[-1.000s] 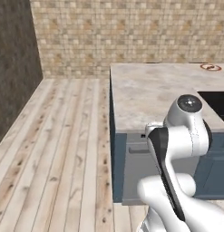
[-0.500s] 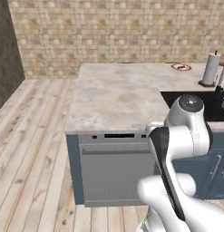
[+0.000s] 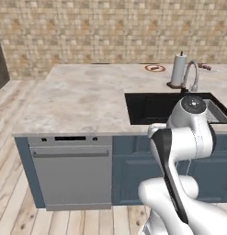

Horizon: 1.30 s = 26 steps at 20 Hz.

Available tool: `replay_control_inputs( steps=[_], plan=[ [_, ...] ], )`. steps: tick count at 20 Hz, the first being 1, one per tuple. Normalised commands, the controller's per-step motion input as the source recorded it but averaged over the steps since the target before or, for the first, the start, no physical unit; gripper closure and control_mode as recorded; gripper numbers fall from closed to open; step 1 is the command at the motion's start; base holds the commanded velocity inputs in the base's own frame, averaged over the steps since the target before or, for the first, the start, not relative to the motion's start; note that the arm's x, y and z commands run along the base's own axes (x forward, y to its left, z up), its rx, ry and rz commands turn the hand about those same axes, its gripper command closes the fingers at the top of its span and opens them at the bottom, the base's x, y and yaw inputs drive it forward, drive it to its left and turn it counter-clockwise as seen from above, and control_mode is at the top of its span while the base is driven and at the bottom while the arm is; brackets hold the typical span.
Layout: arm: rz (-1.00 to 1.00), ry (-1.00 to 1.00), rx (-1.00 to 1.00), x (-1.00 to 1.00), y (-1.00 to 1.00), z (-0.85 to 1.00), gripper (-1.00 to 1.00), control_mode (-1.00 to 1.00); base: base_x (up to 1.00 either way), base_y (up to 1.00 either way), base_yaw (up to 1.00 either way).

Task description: Pick up each peach from the fridge and place one peach on each plate on the dining counter.

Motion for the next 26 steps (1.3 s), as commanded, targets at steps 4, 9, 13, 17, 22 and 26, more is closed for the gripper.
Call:
replay_control_inputs(
  steps=[4, 9, 13, 17, 22, 26],
  plan=[
    [0.00, 0.00, 0.00, 0.00, 0.00, 0.00, 1.00, 1.00, 0.00, -1.00, 0.09],
    [0.00, 0.00, 0.00, 0.00, 0.00, 0.00, 1.00, 1.00, 0.00, -1.00, 0.11],
    [0.00, 0.00, 0.00, 0.00, 0.00, 0.00, 1.00, 1.00, 0.00, -1.00, 0.15],
    [0.00, 0.00, 0.00, 0.00, 0.00, 0.00, 1.00, 1.00, 0.00, -1.00, 0.18],
    [0.00, 0.00, 0.00, 0.00, 0.00, 0.00, 1.00, 1.00, 0.00, -1.00, 0.18],
    [0.00, 0.00, 0.00, 0.00, 0.00, 0.00, 1.00, 1.00, 0.00, -1.00, 0.18]
  ],
)
